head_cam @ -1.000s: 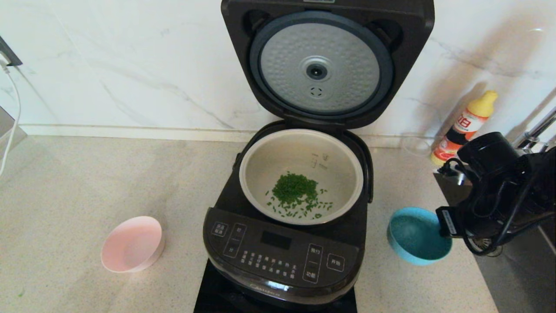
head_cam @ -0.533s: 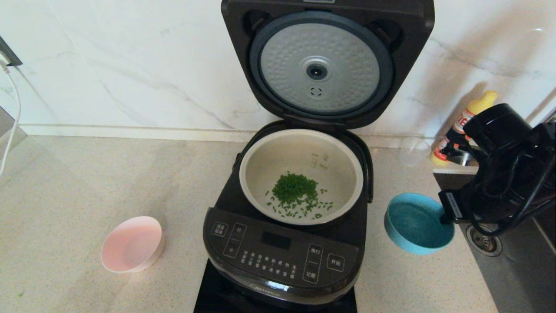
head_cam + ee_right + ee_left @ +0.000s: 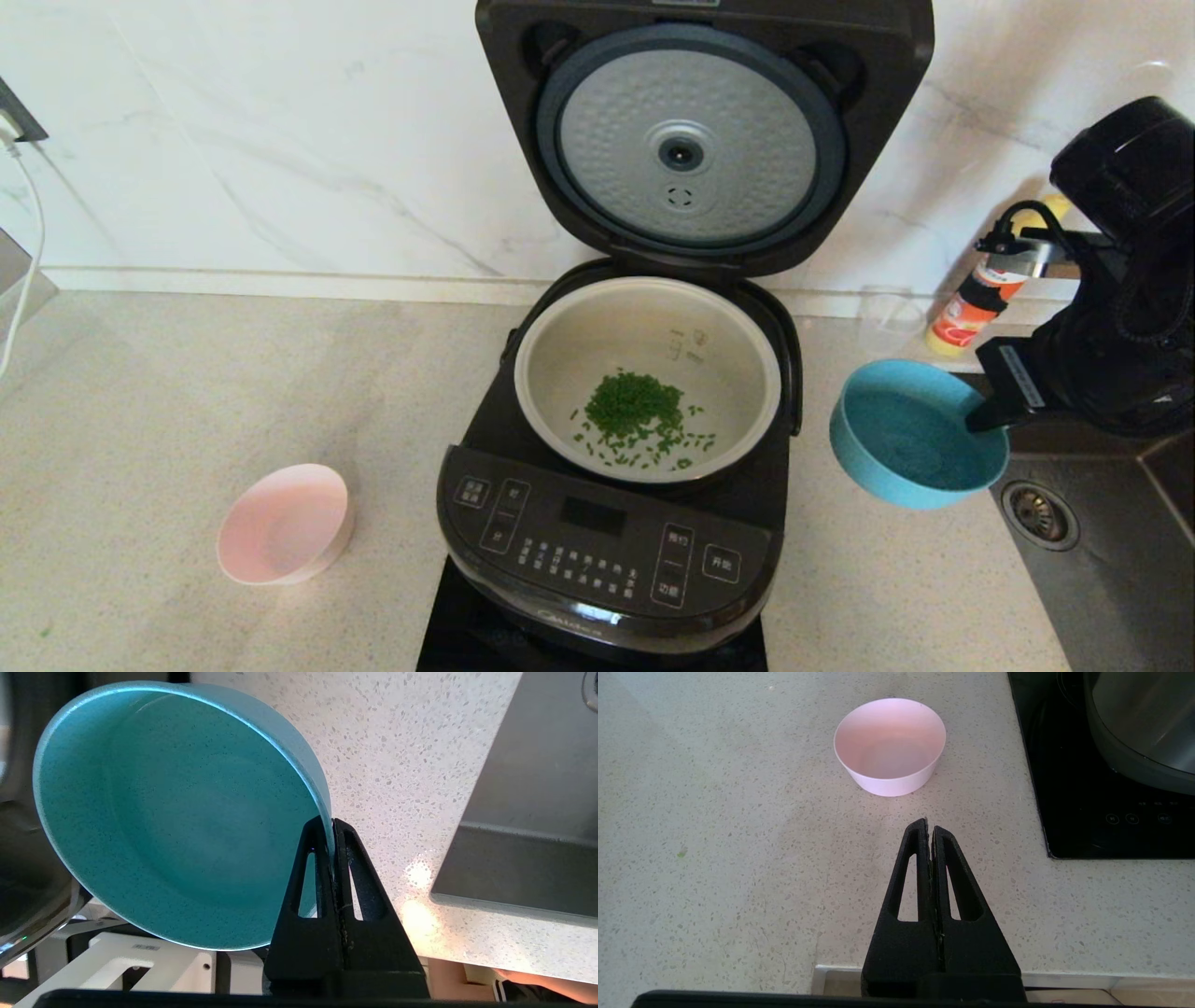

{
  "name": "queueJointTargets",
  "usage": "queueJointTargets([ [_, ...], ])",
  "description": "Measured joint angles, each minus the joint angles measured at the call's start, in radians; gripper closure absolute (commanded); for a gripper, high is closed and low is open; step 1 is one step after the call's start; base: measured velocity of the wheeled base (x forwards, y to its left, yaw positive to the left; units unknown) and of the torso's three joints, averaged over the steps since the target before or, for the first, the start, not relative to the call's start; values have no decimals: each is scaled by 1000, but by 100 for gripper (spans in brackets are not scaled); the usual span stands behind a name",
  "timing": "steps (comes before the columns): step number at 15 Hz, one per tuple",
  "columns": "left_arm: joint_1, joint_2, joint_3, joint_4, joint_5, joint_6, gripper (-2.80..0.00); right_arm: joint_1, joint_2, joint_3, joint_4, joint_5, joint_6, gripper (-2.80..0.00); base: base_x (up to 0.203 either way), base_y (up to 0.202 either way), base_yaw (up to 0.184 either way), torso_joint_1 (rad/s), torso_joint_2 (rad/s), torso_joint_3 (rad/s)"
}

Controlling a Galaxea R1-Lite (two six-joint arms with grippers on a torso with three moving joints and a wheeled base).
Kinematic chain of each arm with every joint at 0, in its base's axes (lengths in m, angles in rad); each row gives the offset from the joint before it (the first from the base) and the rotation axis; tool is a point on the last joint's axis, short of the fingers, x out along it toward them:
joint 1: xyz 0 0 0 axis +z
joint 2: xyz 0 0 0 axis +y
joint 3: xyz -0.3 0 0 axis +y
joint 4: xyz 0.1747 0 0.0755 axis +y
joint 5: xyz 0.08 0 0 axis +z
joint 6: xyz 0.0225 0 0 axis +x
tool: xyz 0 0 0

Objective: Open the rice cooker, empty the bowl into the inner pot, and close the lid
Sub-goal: Pour the water from the bowl into the rice cooker

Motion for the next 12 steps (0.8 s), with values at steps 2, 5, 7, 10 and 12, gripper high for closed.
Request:
queueJointTargets([
  [2, 0, 0, 0, 0, 0, 0, 0, 8, 4, -68, 48, 12, 0, 0, 0, 0, 0, 0, 0, 0],
  [5, 0, 0, 0, 0, 0, 0, 0, 34, 18, -182, 129, 24, 7, 0, 0, 0, 0, 0, 0, 0],
  [7, 0, 0, 0, 0, 0, -1, 0, 66, 27, -215, 137, 23, 13, 0, 0, 0, 0, 0, 0, 0],
  [10, 0, 0, 0, 0, 0, 0, 0, 117, 39, -229, 121, 16, 19, 0, 0, 0, 0, 0, 0, 0],
  [12, 0, 0, 0, 0, 0, -1, 0, 147, 43, -232, 98, 9, 25, 0, 0, 0, 0, 0, 0, 0],
])
